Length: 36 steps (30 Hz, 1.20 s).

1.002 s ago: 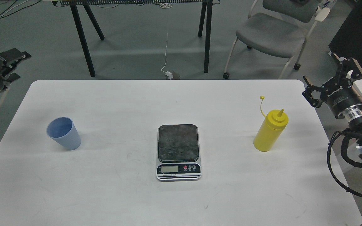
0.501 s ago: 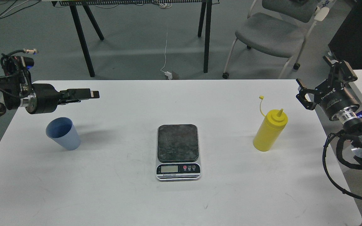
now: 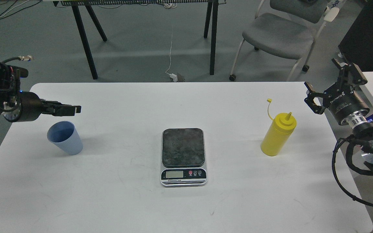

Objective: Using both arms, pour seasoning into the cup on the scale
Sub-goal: 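Reach the left gripper to the light blue cup and grasp it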

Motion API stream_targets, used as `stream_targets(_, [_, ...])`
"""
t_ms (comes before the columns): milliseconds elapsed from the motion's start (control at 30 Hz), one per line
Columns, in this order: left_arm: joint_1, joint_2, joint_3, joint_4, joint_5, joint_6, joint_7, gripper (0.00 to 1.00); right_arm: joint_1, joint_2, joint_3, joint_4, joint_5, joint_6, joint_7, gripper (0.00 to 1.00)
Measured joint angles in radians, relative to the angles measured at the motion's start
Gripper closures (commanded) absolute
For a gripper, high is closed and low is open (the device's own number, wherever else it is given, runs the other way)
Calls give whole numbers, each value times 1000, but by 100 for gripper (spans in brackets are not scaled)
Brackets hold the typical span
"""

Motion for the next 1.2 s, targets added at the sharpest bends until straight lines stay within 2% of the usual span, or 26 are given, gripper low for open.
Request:
stream_targets(267, [98, 15, 0, 53, 8, 73, 0, 2, 1, 1, 0, 0, 0, 0, 0, 0])
stream_targets(367, [114, 15, 0, 65, 8, 86, 0, 6, 1, 1, 0, 0, 0, 0, 0, 0])
stream_targets(501, [118, 5, 0, 69, 5, 98, 0, 16, 1, 5, 0, 0, 0, 0, 0, 0])
stream_targets(568, [119, 1, 0, 73, 4, 106, 0, 16, 1, 9, 0, -1, 0, 0, 0, 0])
stream_targets(768, [130, -22, 0, 110, 5, 115, 0, 27, 2, 10, 0, -2, 0, 0, 1, 0])
stream_targets(935, [150, -49, 0, 149, 7, 120, 0, 30, 0, 10, -1, -3, -1, 0, 2, 0])
stream_targets(1035, [155, -60, 0, 167, 7, 137, 0, 40, 0, 11, -1, -3, -1, 0, 2, 0])
stream_targets(1202, [160, -76, 0, 199, 7, 164, 0, 69, 0, 17, -2, -3, -1, 0, 2, 0])
